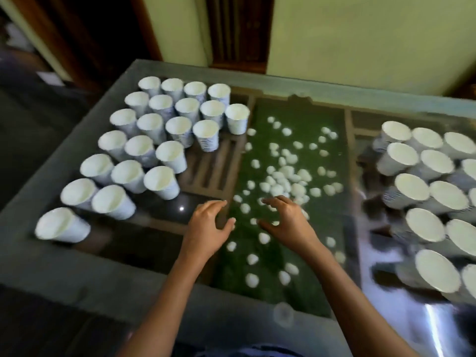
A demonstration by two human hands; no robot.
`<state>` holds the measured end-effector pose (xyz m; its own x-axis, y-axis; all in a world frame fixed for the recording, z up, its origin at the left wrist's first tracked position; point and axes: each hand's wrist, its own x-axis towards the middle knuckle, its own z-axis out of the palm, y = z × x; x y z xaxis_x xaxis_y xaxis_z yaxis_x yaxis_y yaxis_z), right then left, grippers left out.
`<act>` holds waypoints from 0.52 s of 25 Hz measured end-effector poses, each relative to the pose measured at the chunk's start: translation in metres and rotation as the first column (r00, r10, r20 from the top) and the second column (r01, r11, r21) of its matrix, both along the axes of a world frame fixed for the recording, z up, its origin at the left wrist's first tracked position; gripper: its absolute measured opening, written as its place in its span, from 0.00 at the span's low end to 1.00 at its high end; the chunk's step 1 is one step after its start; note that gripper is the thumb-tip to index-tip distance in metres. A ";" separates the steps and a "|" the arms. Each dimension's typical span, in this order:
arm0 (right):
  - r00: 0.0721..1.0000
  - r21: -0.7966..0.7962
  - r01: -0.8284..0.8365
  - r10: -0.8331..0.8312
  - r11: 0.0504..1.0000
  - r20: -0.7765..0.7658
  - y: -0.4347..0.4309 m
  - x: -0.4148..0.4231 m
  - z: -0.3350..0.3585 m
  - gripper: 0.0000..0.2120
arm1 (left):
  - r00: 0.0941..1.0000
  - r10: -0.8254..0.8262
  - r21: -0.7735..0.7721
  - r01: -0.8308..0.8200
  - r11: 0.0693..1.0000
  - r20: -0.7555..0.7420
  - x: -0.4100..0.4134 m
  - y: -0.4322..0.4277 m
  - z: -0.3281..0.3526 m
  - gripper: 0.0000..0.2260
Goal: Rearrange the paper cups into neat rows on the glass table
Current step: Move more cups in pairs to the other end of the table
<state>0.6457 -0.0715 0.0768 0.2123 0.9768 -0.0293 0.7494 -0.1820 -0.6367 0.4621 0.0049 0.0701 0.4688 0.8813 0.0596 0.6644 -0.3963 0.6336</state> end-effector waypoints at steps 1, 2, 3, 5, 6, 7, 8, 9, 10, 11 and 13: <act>0.999 0.001 -0.041 0.041 0.999 0.002 0.020 -0.017 -0.001 0.22 | 0.998 0.065 0.015 -0.066 0.998 0.008 -0.020 0.012 0.000 0.17; 0.997 -0.001 -0.080 0.080 0.997 0.004 0.040 -0.033 -0.002 0.22 | 0.993 0.121 0.030 -0.121 0.992 0.016 -0.039 0.024 -0.002 0.17; 0.994 -0.007 -0.111 0.111 0.994 0.004 0.059 -0.049 -0.003 0.22 | 0.986 0.167 0.044 -0.168 0.985 0.018 -0.056 0.036 -0.004 0.17; 0.989 -0.024 -0.147 0.147 0.989 -0.003 0.089 -0.071 -0.005 0.22 | 0.974 0.226 0.059 -0.225 0.972 -0.004 -0.080 0.056 -0.006 0.20; 0.987 -0.028 -0.163 0.163 0.986 -0.006 0.105 -0.082 -0.006 0.23 | 0.970 0.244 0.064 -0.242 0.968 -0.020 -0.090 0.068 -0.008 0.21; 0.984 -0.027 -0.176 0.175 0.984 -0.010 0.121 -0.092 -0.007 0.23 | 0.967 0.251 0.066 -0.249 0.966 -0.035 -0.096 0.080 -0.009 0.23; 0.983 -0.023 -0.185 0.185 0.982 -0.012 0.136 -0.099 -0.007 0.23 | 0.968 0.248 0.070 -0.245 0.967 -0.046 -0.101 0.091 -0.010 0.25; 0.982 -0.018 -0.190 0.190 0.982 -0.014 0.151 -0.105 -0.007 0.23 | 0.970 0.239 0.072 -0.235 0.969 -0.054 -0.102 0.103 -0.011 0.26; 0.982 -0.009 -0.188 0.188 0.982 -0.012 0.164 -0.110 -0.007 0.23 | 0.972 0.227 0.074 -0.222 0.972 -0.065 -0.102 0.114 -0.013 0.28; 0.984 -0.001 -0.180 0.180 0.984 -0.003 0.178 -0.112 -0.006 0.24 | 0.973 0.216 0.075 -0.210 0.975 -0.078 -0.101 0.124 -0.014 0.30; 0.987 0.019 -0.159 0.159 0.987 0.010 0.199 -0.114 -0.007 0.25 | 0.977 0.191 0.062 -0.186 0.981 -0.097 -0.096 0.138 -0.018 0.33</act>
<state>0.5320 0.1272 0.0696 0.0546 0.9985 -0.0090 0.7731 -0.0480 -0.6324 0.3664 0.1428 0.0521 0.3003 0.9514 0.0682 0.7906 -0.2883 0.5402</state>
